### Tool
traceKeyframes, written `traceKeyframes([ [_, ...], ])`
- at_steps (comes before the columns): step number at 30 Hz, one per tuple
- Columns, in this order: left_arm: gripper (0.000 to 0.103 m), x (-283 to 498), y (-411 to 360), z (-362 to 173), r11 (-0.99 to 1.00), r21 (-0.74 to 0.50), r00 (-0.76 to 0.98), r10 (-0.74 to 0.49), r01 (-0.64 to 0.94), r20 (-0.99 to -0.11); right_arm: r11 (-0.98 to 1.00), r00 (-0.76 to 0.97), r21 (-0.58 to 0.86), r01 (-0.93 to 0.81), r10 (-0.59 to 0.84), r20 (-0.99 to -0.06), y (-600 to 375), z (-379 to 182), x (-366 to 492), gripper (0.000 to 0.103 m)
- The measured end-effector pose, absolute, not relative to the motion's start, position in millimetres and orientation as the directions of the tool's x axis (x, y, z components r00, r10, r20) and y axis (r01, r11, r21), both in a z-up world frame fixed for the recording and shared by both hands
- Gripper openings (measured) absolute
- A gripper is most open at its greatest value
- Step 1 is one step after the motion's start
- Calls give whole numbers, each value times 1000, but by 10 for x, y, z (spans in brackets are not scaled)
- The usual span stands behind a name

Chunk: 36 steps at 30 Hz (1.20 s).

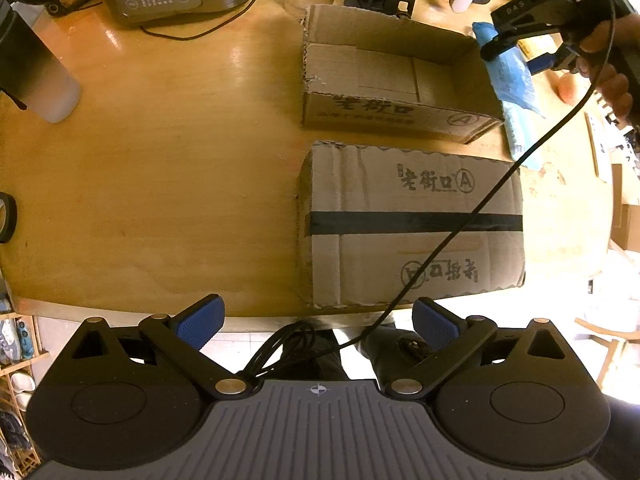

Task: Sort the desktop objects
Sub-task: 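Lower the held large blue packet into the open cardboard box with the right gripper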

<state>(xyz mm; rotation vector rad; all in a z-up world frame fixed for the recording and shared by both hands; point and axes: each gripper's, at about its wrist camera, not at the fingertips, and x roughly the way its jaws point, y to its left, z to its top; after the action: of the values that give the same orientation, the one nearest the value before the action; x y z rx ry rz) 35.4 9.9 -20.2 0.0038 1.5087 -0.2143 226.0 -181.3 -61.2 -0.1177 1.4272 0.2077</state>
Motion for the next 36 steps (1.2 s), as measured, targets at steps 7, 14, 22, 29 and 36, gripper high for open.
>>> traceKeyframes([
  [7, 103, 368, 156, -221, 983, -130, 43, -137, 132, -990, 975, 125, 56, -214, 84, -989, -1654, -640, 2236, 57],
  [14, 103, 372, 196, -235, 983, -132, 40, -138, 125, -990, 975, 122, 64, -215, 92, -988, -1522, -687, 2203, 57],
  [22, 103, 367, 224, -240, 984, -131, 37, -136, 117, -990, 975, 121, 73, -208, 100, -988, -1451, -727, 2182, 57],
  [29, 103, 363, 217, -242, 985, -128, 35, -133, 116, -990, 976, 122, 74, -205, 100, -987, -1442, -762, 2190, 57],
  [36, 103, 357, 221, -251, 986, -122, 29, -126, 114, -992, 975, 122, 75, -207, 102, -987, -1438, -844, 2218, 57],
])
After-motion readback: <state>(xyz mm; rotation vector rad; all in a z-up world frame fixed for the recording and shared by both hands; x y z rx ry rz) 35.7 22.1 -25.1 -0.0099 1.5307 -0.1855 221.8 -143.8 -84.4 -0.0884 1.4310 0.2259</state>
